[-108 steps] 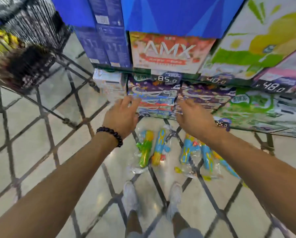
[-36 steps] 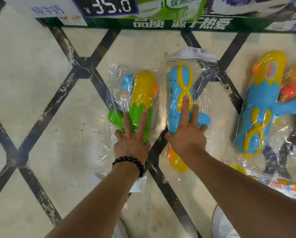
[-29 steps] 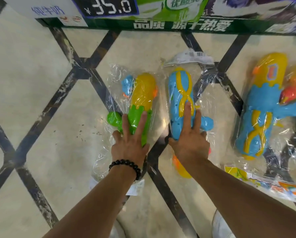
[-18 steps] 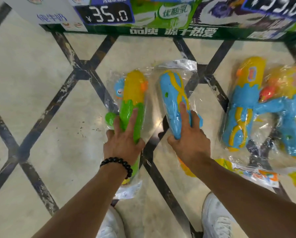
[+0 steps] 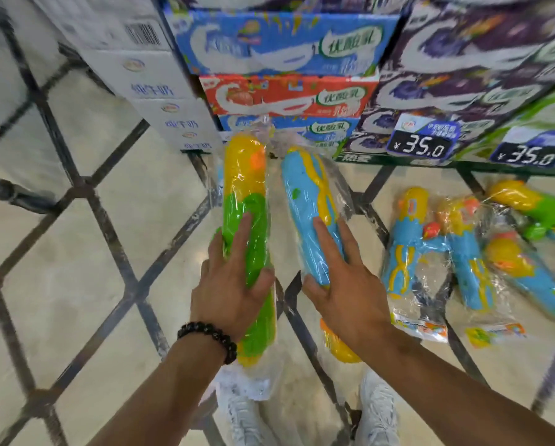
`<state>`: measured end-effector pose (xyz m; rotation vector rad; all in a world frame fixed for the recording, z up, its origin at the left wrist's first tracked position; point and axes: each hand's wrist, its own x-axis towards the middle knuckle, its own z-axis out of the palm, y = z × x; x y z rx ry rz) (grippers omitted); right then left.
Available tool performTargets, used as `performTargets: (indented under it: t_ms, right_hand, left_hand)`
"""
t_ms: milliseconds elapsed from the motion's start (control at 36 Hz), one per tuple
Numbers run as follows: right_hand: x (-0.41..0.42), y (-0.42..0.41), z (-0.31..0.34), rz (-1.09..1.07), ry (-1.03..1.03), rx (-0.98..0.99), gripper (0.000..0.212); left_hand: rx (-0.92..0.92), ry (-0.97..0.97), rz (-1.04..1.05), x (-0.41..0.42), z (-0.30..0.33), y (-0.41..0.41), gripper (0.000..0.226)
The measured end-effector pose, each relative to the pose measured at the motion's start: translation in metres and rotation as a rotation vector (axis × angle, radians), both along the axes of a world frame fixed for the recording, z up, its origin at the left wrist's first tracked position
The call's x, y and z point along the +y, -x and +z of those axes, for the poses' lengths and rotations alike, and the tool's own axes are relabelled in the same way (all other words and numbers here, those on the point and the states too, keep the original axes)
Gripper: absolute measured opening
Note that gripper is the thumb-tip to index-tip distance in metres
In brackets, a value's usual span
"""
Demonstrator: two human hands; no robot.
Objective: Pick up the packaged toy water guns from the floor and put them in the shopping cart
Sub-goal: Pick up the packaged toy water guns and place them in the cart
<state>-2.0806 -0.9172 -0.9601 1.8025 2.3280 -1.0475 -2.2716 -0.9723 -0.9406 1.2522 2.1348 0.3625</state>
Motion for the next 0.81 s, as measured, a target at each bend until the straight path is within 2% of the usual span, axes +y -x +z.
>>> performTargets:
  t_ms: [250,500,806]
  right_hand:
    - [-0.01,0.035,0.161,0.046,-0.041,0.116,0.087]
    - [-0.013,0.086,0.327,0.134,-0.071,0.267,0.087]
    - [-0.02,0.143,0.537,0.332,-0.277,0.444,0.088]
  left_hand:
    - [-0.081,-0.23,0.075,-0.018,0.164,0.043,0.085]
    - [-0.029,-0.358,0.162,-0.046,0.309,0.084,0.086]
    - [0.11,-0.528,0.314,-0.1,0.517,0.11,0.085]
